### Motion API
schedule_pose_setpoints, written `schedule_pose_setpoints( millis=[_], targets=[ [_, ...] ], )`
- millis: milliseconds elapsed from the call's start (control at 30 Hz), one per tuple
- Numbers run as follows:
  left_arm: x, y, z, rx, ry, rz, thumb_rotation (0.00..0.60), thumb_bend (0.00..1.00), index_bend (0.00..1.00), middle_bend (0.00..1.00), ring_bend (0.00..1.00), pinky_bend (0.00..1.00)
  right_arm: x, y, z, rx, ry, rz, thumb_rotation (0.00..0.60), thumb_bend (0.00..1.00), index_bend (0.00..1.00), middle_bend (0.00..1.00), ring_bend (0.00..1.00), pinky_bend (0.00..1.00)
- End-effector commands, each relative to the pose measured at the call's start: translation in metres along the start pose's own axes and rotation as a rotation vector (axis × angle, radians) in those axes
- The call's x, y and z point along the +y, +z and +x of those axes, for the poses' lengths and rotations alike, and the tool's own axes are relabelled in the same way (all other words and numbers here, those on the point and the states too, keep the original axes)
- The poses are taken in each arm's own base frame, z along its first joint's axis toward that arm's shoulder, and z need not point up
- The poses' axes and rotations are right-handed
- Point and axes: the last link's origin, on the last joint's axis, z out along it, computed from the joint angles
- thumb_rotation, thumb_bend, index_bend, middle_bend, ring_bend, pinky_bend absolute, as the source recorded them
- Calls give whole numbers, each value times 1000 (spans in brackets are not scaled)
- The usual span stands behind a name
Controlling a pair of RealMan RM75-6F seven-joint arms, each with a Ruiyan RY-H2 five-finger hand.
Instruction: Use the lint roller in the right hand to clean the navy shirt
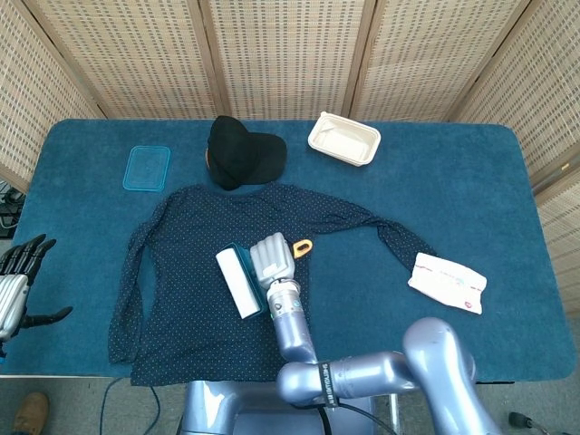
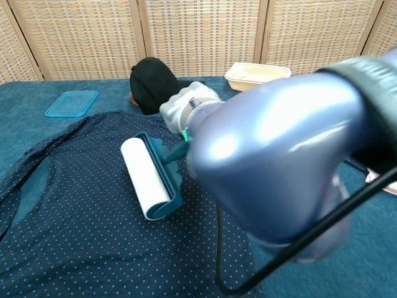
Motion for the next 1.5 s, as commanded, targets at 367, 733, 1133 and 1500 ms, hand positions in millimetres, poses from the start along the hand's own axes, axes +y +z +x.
schedule_pose_setpoints(
  millis=[367, 733, 1133, 1500],
  targets=[
    [-6, 6, -3, -25, 0, 22, 600, 0, 0, 0, 0, 0, -6, 11, -22, -3, -133, -54, 600, 811, 740, 1000, 1000, 1000],
    [-4, 7, -3, -20, 9, 25, 600, 0, 0, 0, 0, 0, 80, 27, -57, -24, -223, -241, 600, 811, 740, 1000, 1000, 1000],
    [1, 8, -5, -23, 19, 18, 600, 0, 0, 0, 0, 0, 89, 26, -63, -45, -216, -242, 600, 810, 738, 1000, 1000, 1000],
    [-2, 9, -4, -20, 10, 30, 600, 0, 0, 0, 0, 0, 8, 15, -45, -20, -225, -100, 600, 810, 738, 1000, 1000, 1000]
  ],
)
